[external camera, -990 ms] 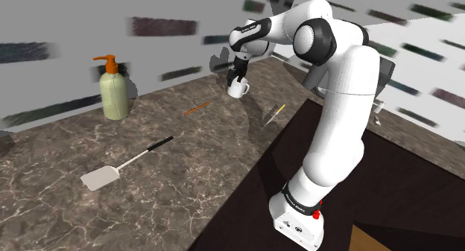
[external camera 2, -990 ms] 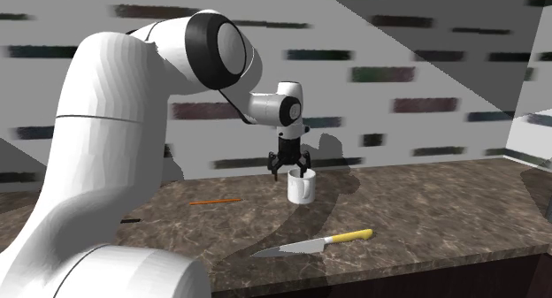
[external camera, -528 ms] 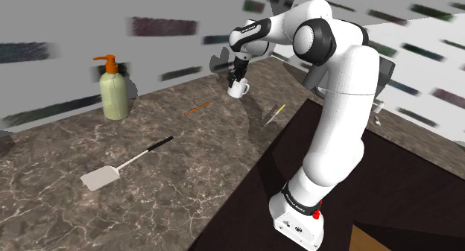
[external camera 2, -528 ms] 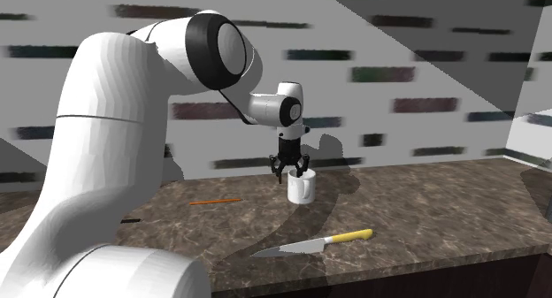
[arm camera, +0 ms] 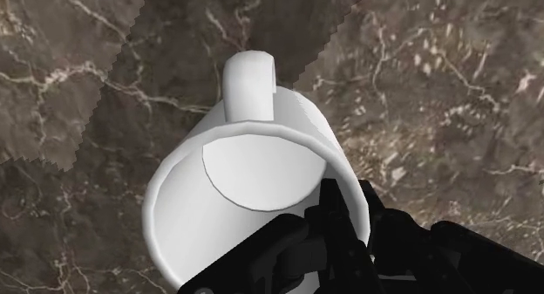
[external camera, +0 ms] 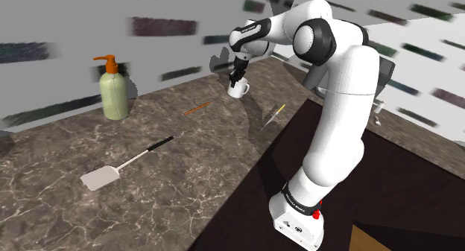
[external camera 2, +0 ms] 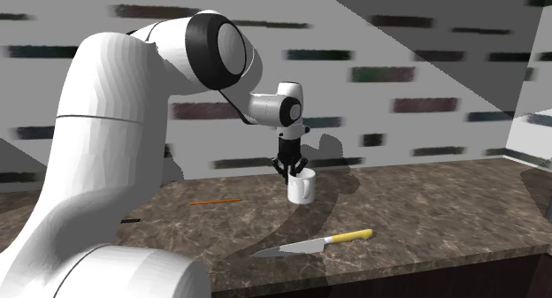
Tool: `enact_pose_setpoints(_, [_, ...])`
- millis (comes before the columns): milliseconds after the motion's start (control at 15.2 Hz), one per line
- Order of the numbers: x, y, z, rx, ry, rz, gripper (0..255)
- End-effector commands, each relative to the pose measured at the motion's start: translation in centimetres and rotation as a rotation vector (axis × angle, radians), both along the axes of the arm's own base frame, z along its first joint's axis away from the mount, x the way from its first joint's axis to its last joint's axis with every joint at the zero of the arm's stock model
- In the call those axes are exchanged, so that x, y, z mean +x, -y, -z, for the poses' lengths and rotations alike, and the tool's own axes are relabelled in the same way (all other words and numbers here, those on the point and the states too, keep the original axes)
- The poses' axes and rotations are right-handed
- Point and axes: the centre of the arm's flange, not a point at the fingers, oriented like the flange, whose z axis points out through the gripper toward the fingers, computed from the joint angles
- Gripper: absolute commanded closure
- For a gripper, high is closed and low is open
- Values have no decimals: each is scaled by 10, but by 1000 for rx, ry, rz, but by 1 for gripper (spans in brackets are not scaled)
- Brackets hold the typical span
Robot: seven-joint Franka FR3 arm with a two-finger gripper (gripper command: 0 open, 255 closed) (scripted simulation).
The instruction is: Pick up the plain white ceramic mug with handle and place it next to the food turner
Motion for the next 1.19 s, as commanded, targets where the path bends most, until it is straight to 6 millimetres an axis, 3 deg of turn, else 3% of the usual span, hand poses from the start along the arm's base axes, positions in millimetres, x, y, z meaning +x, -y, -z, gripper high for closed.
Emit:
enact_pose_setpoints(0, [0, 0, 0, 0, 0, 0, 255])
enact_pose_setpoints(1122, [0, 0, -90, 0, 0, 0, 255])
